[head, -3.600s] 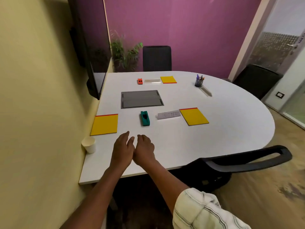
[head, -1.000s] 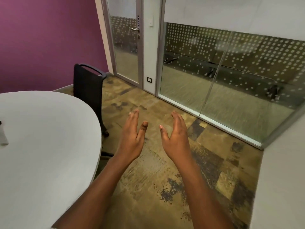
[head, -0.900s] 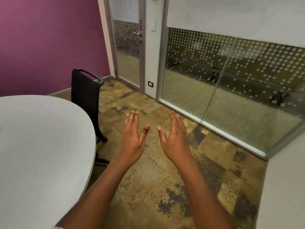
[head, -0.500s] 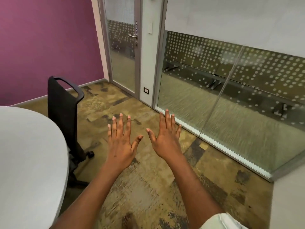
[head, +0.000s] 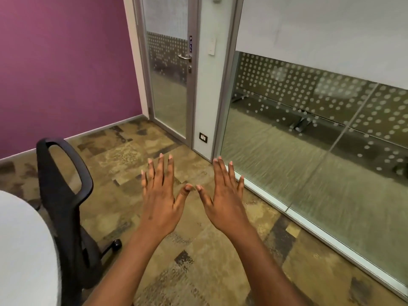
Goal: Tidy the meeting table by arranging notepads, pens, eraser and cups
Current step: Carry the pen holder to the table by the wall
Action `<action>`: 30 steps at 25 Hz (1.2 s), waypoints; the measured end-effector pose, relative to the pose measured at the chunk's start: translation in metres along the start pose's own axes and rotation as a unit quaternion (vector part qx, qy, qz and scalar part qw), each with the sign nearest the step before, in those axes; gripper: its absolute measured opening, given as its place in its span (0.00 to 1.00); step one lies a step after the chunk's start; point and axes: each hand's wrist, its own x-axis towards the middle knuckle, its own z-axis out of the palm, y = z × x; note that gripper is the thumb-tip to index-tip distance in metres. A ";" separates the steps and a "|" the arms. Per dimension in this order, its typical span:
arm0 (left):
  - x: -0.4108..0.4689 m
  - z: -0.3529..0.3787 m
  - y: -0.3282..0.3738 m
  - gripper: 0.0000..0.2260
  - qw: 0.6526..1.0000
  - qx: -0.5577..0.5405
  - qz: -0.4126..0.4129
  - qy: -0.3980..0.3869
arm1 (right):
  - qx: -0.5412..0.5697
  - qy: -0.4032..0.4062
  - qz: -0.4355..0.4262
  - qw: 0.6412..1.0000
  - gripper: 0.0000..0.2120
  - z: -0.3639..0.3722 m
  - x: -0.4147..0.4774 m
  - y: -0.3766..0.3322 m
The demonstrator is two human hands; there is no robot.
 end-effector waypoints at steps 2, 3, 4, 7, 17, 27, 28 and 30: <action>0.041 0.013 -0.020 0.36 1.000 0.012 -0.009 0.005 | 0.015 -0.005 -0.018 1.000 0.36 0.013 0.050 0.004; 0.062 0.021 -0.030 0.36 1.000 0.020 -0.018 0.012 | 0.018 -0.006 -0.023 1.000 0.35 0.020 0.077 0.007; 0.082 0.028 -0.040 0.35 0.999 0.030 -0.028 0.019 | 0.022 -0.009 -0.031 0.999 0.35 0.028 0.106 0.010; 0.137 0.047 -0.062 0.36 0.995 0.071 -0.053 0.033 | 0.036 -0.024 -0.073 0.996 0.35 0.050 0.185 0.013; 0.305 0.085 -0.124 0.39 0.970 0.123 -0.189 0.095 | 0.082 -0.085 -0.219 0.969 0.35 0.124 0.416 0.000; 0.460 0.086 -0.301 0.39 0.949 0.116 -0.249 0.157 | 0.083 -0.118 -0.284 0.948 0.36 0.251 0.605 -0.107; 0.479 0.078 -0.327 0.39 0.947 0.117 -0.252 0.160 | 0.088 -0.121 -0.291 0.945 0.36 0.266 0.629 -0.129; 0.495 0.071 -0.346 0.40 0.947 0.120 -0.249 0.163 | 0.094 -0.117 -0.298 0.943 0.36 0.276 0.651 -0.148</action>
